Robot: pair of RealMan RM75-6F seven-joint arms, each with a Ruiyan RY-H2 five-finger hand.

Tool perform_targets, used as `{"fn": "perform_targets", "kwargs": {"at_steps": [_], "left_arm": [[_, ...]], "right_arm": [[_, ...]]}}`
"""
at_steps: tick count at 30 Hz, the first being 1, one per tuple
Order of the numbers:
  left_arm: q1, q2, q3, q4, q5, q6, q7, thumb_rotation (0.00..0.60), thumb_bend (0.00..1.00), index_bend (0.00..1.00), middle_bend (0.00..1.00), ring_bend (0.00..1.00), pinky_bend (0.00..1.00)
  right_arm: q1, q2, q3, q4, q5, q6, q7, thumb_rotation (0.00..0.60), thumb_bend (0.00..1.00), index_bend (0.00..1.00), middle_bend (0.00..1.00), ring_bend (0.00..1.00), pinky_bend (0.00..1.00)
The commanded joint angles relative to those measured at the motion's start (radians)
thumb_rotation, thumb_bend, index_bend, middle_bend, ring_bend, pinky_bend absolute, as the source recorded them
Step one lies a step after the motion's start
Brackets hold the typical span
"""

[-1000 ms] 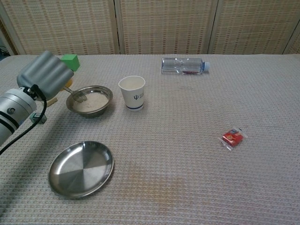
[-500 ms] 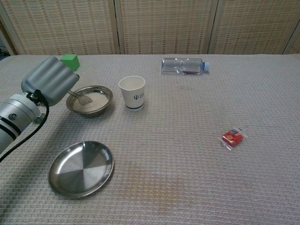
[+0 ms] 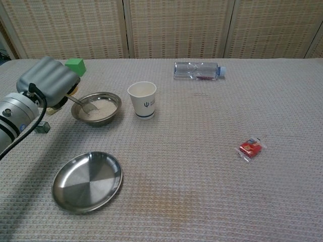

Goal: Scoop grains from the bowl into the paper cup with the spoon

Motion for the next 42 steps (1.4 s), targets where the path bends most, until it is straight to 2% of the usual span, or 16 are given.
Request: {"fn": "perform_targets", "kwargs": {"at_steps": [1,2,17,22,30,42], "left_arm": [[0.005,0.026,-0.018,-0.045,-0.028,-0.013,-0.006,0.600,0.39,0.80,1.00,1.00,1.00],[0.007,0.048,-0.037,-0.074,-0.047,-0.017,-0.017,0.600,0.39,0.80,1.00,1.00,1.00],[0.015,0.211,-0.113,-0.326,-0.268,-0.134,-0.085,0.600,0.39,0.80,1.00,1.00,1.00],[0.012,0.234,-0.116,-0.359,-0.308,-0.154,-0.134,0.600,0.39,0.80,1.00,1.00,1.00],[-0.006,0.291,-0.149,-0.445,-0.417,-0.199,-0.209,0.600,0.39,0.80,1.00,1.00,1.00],[-0.091,0.337,-0.180,-0.516,-0.574,-0.224,-0.221,0.600,0.39,0.80,1.00,1.00,1.00]], "right_arm": [[0.002,-0.001,0.001,0.000,0.004,-0.005,-0.001,0.600,0.09,0.00,0.00,0.00,0.00],[0.002,-0.001,0.002,-0.001,0.007,-0.007,-0.002,0.600,0.09,0.00,0.00,0.00,0.00],[0.004,-0.002,0.004,-0.004,0.015,-0.015,-0.010,0.600,0.09,0.00,0.00,0.00,0.00],[0.005,-0.002,0.003,-0.004,0.016,-0.019,-0.010,0.600,0.09,0.00,0.00,0.00,0.00],[0.007,0.000,0.003,-0.005,0.019,-0.023,-0.010,0.600,0.09,0.00,0.00,0.00,0.00],[0.008,0.000,0.004,-0.005,0.021,-0.026,-0.011,0.600,0.09,0.00,0.00,0.00,0.00]]}}
